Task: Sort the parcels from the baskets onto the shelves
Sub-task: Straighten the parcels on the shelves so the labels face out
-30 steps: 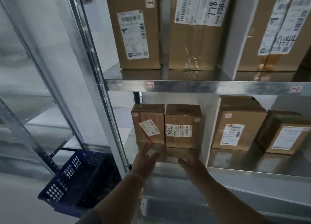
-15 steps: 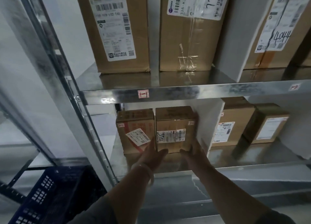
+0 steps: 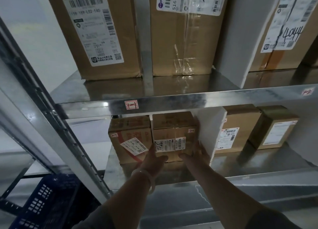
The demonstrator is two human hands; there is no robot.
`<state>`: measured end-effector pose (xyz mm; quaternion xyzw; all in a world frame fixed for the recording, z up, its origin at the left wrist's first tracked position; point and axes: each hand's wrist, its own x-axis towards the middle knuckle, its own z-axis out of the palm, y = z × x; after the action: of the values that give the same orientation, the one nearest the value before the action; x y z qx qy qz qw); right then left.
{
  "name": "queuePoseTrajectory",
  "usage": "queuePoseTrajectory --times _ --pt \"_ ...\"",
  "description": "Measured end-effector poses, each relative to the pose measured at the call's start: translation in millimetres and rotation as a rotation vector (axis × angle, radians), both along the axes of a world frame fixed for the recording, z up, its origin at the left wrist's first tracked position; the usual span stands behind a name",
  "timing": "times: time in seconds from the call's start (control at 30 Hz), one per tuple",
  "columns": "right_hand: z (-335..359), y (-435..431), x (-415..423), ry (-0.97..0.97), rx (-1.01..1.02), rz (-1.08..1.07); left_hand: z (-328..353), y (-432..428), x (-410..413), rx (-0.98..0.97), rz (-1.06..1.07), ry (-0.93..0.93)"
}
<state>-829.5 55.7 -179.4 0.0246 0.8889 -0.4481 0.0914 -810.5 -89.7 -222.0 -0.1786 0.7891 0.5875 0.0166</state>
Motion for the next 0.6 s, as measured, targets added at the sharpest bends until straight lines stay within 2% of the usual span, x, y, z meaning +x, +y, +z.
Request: queuePoseTrajectory --times 0.17,0.3,0.6 --pt "-1.3 -3.6 -4.6 0.017 0.067 0.018 -3.2 3.9 -7.6 0.051 0.044 -0.026" --pt "-1.2 -1.4 -8.5 -0.036 0.013 0.014 -5.3 4.5 -11.0 0.062 0.100 -0.018" --pt "-3.4 0.2 -14.8 0.001 0.018 0.034 -2.3 6.5 -9.6 0.092 0.101 -0.010"
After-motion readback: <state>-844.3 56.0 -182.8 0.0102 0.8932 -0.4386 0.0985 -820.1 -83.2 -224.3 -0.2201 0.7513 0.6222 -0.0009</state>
